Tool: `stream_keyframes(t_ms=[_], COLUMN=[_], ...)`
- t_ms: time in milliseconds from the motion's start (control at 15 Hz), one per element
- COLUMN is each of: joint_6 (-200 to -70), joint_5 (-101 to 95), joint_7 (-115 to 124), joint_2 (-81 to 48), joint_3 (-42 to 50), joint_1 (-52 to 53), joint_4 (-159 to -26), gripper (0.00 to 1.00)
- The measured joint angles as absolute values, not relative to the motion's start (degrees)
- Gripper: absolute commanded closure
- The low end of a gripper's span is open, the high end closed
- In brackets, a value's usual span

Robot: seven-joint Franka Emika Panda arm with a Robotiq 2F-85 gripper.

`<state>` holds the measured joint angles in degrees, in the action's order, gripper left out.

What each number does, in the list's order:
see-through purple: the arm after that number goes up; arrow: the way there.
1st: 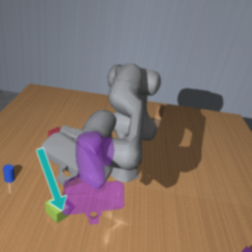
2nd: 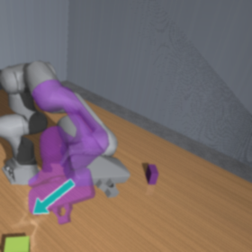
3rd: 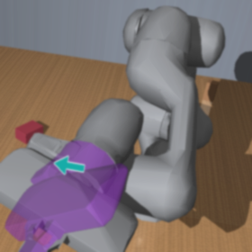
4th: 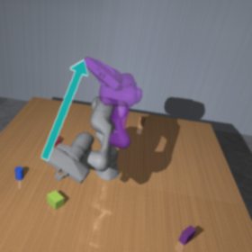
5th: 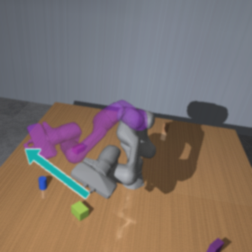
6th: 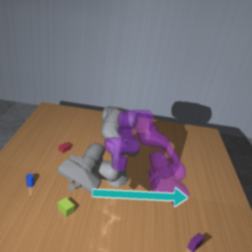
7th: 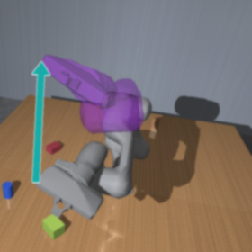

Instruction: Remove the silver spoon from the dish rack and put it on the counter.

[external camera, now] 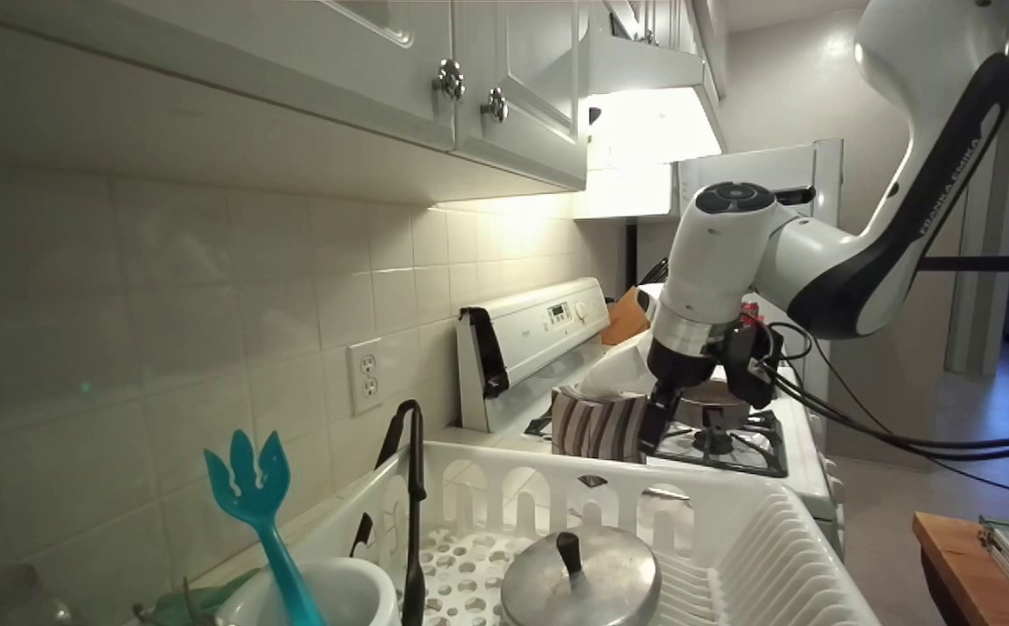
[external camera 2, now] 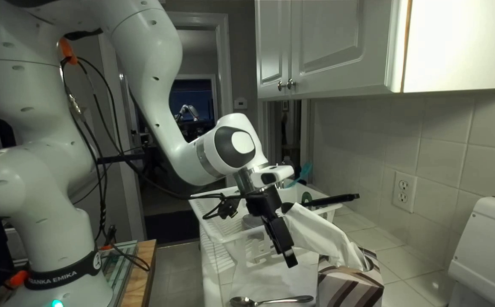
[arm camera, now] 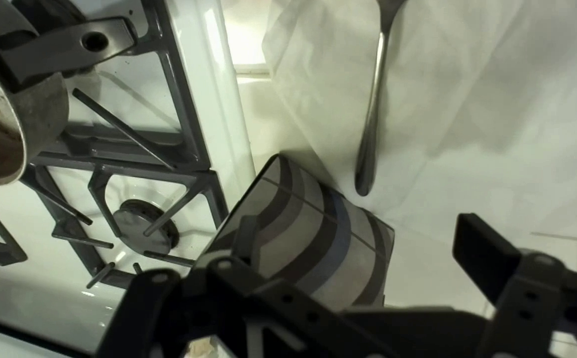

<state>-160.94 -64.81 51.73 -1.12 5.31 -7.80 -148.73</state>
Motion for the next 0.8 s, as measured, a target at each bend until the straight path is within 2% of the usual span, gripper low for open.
stream_keyframes(t_ms=[467, 600, 800], joint_6=[-162.9, -159.2, -149.3], joint_5=[-33.7, -24.6, -15.3], joint_7=[25.9, 21.1, 16.8], joint_2=[7.1, 9.7, 16.1], joint_3=[6.0, 8.3, 5.3], joint_1=[-4.6, 0.4, 1.1], joint_4=[-154.9, -156.2, -155.7], gripper=[0.0, 0.0, 0.0])
